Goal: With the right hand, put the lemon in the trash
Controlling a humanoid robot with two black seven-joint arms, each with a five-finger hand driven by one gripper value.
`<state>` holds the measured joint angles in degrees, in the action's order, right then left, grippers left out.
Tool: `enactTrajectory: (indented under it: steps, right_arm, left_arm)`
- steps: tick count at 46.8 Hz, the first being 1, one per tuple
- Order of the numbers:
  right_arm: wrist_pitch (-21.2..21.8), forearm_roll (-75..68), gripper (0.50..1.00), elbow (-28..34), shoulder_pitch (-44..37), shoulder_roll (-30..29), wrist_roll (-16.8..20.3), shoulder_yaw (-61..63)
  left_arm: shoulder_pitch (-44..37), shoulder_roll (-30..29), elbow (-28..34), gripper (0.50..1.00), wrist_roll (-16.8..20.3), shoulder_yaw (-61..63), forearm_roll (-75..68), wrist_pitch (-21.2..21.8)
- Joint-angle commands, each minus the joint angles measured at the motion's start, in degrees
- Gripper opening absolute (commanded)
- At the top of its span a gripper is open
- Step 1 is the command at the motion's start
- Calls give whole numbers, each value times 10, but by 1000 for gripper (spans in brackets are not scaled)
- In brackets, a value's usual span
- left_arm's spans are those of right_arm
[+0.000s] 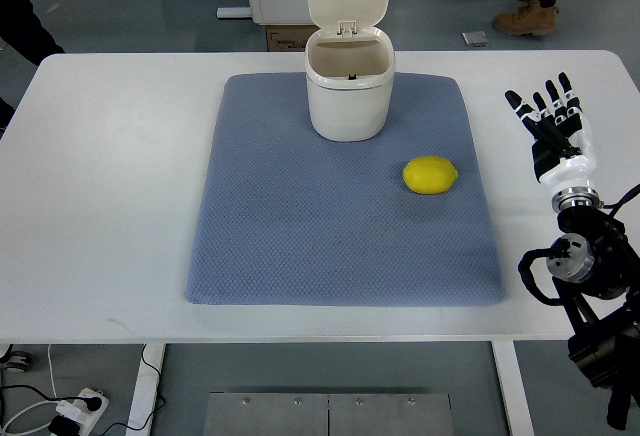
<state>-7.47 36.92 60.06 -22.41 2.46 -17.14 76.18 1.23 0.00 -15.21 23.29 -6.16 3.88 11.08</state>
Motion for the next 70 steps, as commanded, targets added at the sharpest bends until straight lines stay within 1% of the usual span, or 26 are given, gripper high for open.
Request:
enactTrajectory:
  steps: [1,10,15,27,49,55,70]
  right_arm:
    - [0,-15,1000,1,0,0,0,-1]
    - [1,-55,1000,1,-6,1,-2,-9]
    - [1,-55,1000,1,-9,1,-11,-9]
    - [1,-55,1000,-1,-15,3,-7,-26]
    - [0,-55,998,-6,-25,4,-12,-28]
    - [2,-55,998,-6,-24,34,-7,-45]
    - [6,-47,970,-2,-49,127,-14,-211]
  left_arm:
    - [0,0,0,1000,0,0,0,0]
    - [0,0,0,1000,0,0,0,0]
    - [0,0,0,1000,0,0,-1,0]
    - [0,0,0,1000,0,0,0,0]
    - [0,0,0,1000,0,0,0,0]
    - [0,0,0,1000,0,0,0,0]
    - [0,0,0,1000,0,0,0,0]
